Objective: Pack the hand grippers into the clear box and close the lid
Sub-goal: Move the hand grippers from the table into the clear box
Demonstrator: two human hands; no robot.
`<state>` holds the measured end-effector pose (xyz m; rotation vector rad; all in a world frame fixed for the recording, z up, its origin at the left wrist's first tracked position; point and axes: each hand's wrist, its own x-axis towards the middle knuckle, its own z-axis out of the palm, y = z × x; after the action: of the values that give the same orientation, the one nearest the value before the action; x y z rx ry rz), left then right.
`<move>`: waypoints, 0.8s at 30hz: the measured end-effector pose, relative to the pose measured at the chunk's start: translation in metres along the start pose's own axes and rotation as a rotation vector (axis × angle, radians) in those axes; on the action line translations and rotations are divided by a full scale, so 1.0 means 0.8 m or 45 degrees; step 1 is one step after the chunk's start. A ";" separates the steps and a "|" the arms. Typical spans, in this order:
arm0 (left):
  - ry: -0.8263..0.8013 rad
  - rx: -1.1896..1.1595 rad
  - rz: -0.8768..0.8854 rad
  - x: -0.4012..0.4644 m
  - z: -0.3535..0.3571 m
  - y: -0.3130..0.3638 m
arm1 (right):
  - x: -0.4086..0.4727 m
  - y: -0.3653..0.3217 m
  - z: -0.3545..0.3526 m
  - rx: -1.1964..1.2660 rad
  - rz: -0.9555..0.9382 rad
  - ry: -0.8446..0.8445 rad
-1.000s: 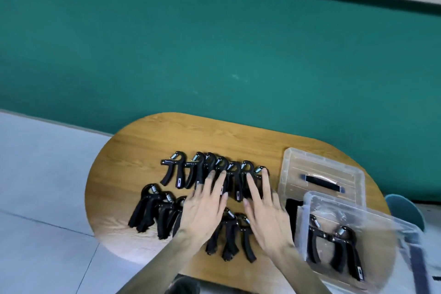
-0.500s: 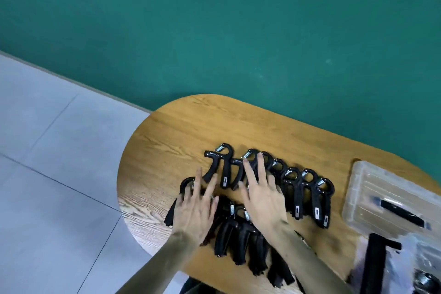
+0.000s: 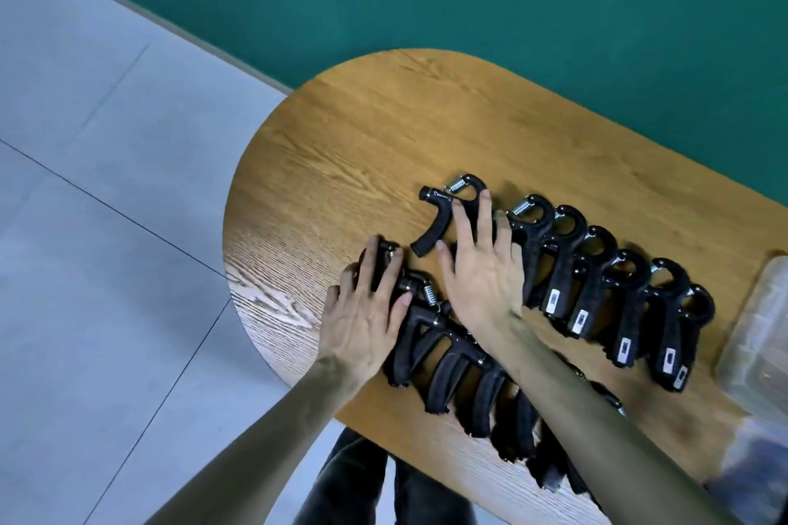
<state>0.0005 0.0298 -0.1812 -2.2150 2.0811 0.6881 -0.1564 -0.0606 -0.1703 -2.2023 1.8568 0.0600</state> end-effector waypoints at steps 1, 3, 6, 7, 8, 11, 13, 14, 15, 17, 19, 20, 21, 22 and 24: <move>0.005 -0.014 0.003 -0.001 0.000 -0.001 | 0.004 -0.002 0.002 0.000 0.004 -0.013; 0.010 -0.033 0.012 -0.001 0.000 -0.002 | 0.013 -0.007 0.006 0.014 0.016 -0.053; -0.003 -0.036 0.011 0.000 -0.002 -0.002 | 0.024 -0.016 0.010 0.063 0.043 -0.109; -0.009 -0.035 0.008 0.000 -0.004 -0.002 | 0.027 -0.019 0.010 0.083 0.051 -0.120; -0.023 -0.035 0.002 0.000 -0.005 -0.002 | 0.028 -0.021 0.010 0.094 0.055 -0.121; -0.061 -0.050 -0.015 0.000 -0.007 -0.001 | 0.030 -0.024 0.011 0.088 0.063 -0.118; -0.065 -0.047 -0.018 0.000 -0.008 0.000 | 0.032 -0.024 0.015 0.094 0.085 -0.138; -0.064 -0.047 -0.019 0.000 -0.008 0.000 | 0.033 -0.025 0.016 0.104 0.101 -0.148; -0.060 -0.046 -0.017 0.001 -0.008 -0.001 | 0.035 -0.026 0.018 0.118 0.119 -0.153; -0.056 -0.030 -0.005 0.001 -0.007 -0.003 | 0.039 -0.030 0.020 0.146 0.156 -0.157; -0.061 -0.018 0.008 0.003 -0.006 -0.006 | 0.044 -0.036 0.022 0.157 0.185 -0.159; -0.064 -0.014 0.015 0.003 -0.006 -0.008 | 0.047 -0.040 0.022 0.160 0.198 -0.163; -0.066 -0.011 0.021 0.003 -0.005 -0.009 | 0.049 -0.043 0.023 0.163 0.212 -0.171; -0.065 -0.009 0.025 0.004 -0.005 -0.010 | 0.051 -0.046 0.024 0.162 0.221 -0.182; -0.070 -0.007 0.029 0.004 -0.005 -0.011 | 0.050 -0.050 0.026 0.153 0.211 -0.195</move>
<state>0.0104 0.0267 -0.1812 -2.1528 2.0847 0.7487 -0.1071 -0.0888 -0.1912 -1.9057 1.9010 0.1398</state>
